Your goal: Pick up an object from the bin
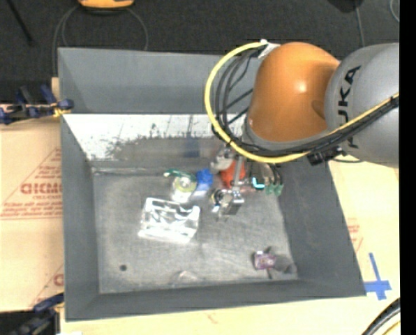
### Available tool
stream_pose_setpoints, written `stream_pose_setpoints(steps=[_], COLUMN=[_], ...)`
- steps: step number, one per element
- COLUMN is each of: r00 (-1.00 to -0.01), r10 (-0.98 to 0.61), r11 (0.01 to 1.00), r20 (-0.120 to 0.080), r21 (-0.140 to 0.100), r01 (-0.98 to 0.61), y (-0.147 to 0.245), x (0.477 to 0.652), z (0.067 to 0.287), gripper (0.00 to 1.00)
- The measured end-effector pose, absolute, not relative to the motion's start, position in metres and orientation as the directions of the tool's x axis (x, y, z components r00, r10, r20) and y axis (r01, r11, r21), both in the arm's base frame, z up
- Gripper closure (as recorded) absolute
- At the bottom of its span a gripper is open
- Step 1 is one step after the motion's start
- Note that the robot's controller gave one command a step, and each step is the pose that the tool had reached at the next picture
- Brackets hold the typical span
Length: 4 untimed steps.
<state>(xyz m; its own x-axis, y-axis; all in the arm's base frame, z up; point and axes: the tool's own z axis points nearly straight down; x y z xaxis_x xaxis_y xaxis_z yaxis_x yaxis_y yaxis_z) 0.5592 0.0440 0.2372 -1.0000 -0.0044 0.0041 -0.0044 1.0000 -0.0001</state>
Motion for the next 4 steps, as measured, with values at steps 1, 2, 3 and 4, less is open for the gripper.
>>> stream_pose_setpoints(steps=[1, 2, 3, 4], r00=[-0.993, -0.983, -0.961, -0.938], r10=[0.114, 0.182, 0.277, 0.346], r11=[0.993, 0.983, 0.961, 0.938], r20=[-0.007, -0.001, 0.002, -0.003], r21=[0.002, 0.001, 0.000, 0.005], r01=[0.114, 0.182, 0.277, 0.346], y=[0.098, 0.094, 0.094, 0.092], x=[0.581, 0.564, 0.553, 0.555], z=[0.084, 0.101, 0.100, 0.077], gripper=[0.00, 0.00, 0.00, 0.00])
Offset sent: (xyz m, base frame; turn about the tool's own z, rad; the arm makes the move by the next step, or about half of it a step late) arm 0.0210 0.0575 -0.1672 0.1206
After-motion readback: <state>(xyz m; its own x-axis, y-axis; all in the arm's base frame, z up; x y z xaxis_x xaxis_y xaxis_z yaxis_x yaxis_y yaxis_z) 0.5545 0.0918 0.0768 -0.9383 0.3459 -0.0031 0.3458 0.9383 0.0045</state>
